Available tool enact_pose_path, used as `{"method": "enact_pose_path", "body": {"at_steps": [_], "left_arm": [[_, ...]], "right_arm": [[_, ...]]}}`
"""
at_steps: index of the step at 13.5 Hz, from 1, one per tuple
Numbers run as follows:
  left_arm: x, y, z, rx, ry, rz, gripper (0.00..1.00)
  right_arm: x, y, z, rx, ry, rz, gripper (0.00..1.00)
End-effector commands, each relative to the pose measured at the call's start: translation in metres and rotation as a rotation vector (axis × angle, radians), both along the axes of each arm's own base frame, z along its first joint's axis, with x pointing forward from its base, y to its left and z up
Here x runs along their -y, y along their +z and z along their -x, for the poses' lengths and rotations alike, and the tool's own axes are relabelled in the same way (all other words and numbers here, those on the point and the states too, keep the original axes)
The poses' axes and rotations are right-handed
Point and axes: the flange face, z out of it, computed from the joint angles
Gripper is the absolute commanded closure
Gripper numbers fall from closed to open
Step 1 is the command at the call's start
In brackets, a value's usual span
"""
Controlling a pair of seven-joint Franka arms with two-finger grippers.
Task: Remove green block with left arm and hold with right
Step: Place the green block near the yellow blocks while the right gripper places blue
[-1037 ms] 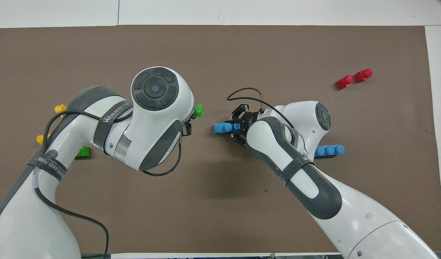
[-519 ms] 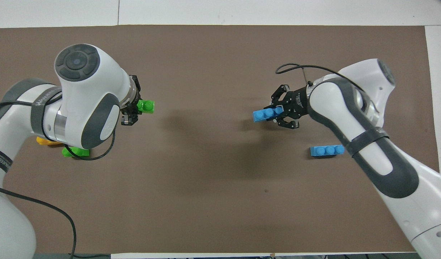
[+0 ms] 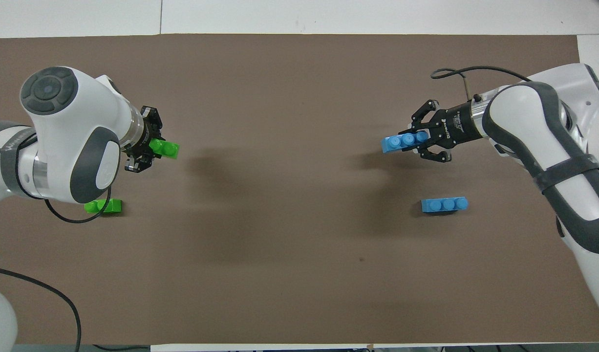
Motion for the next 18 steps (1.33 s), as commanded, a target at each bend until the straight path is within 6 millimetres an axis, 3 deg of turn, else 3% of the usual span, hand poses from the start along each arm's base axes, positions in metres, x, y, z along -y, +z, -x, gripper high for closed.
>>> {"method": "enact_pose_path", "body": {"at_steps": [1,6,9,10,11,12,13,14,15,16,18], "left_arm": [[-0.022,-0.005,0.012,0.003,-0.107,0.008,1.0],[-0.024,-0.048,0.006,0.061,-0.096,0.02,1.0],[-0.026,-0.059,0.004,0.068,-0.104,0.022,1.0],[-0.025,-0.064,0.003,0.063,-0.105,0.023,1.0],[-0.024,-0.064,0.002,0.072,-0.106,0.023,1.0],[-0.024,-0.063,0.001,0.08,-0.116,0.021,1.0],[-0.025,-0.064,0.001,0.078,-0.148,0.017,1.0],[-0.026,-0.064,0.002,0.071,-0.185,0.014,0.77],[-0.027,-0.064,0.002,0.071,-0.191,0.014,0.47],[-0.027,-0.064,0.002,0.072,-0.191,0.014,0.0],[-0.031,-0.06,0.001,0.075,-0.211,0.01,0.0]], "right_arm": [[0.019,-0.016,0.006,-0.006,0.026,0.001,1.0],[0.028,-0.039,0.022,-0.002,0.016,0.006,1.0],[0.035,-0.041,0.025,0.001,-0.005,-0.002,1.0],[0.034,-0.039,0.024,-0.004,-0.004,-0.007,0.75],[0.029,-0.034,0.024,-0.003,-0.001,-0.007,0.12],[0.025,-0.016,0.023,0.001,-0.011,-0.006,0.04],[0.019,0.009,0.023,-0.004,-0.018,-0.013,0.02],[0.014,0.041,0.023,-0.005,-0.03,-0.01,0.02],[0.009,0.067,0.023,-0.009,-0.043,-0.012,0.02],[0.006,0.096,0.024,0.004,-0.039,-0.012,0.02],[-0.014,0.154,0.027,0.078,0.066,0.073,0.02]]}}
